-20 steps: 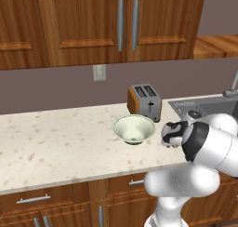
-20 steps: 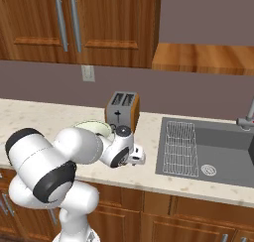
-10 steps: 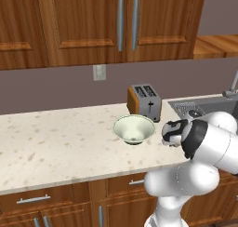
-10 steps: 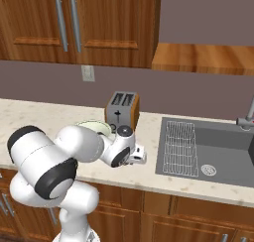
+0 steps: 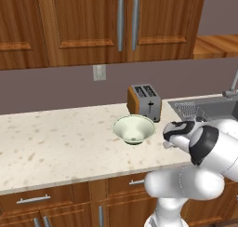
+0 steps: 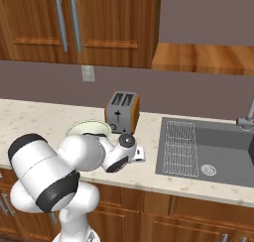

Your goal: Gather the eggs and milk located in the vicinity of the sink area and place them right next to the bowl.

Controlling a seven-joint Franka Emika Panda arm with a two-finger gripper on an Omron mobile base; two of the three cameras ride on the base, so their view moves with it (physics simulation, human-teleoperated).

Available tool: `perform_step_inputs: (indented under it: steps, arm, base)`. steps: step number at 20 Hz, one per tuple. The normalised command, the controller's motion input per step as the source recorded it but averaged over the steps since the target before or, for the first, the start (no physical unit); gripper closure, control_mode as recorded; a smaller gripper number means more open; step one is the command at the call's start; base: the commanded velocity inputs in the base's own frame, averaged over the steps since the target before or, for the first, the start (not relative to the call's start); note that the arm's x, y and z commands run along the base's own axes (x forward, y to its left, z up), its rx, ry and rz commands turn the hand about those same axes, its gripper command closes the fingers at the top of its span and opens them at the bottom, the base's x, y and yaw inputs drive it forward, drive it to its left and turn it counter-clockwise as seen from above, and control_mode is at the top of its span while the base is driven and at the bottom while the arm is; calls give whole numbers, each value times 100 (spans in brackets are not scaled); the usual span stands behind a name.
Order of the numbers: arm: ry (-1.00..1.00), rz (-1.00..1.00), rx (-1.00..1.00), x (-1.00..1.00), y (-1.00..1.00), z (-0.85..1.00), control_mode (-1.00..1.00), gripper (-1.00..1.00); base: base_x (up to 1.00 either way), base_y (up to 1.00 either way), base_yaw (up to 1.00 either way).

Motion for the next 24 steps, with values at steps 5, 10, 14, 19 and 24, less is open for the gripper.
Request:
perform_step_inputs:
  steps: [5,10,14,19,24]
  arm:
    - [-4,17,0,0,5,0,-100,100]
    - [0,13,0,2,10,0,-100,100]
    - [0,12,0,0,8,0,-100,100]
    - [0,14,0,1,6,0,-100,100]
    - [0,15,0,10,9,0,-100,100]
  base:
    - [0,0,0]
    - [0,0,0]
    - [0,0,0]
    - [0,0,0]
    - [0,0,0]
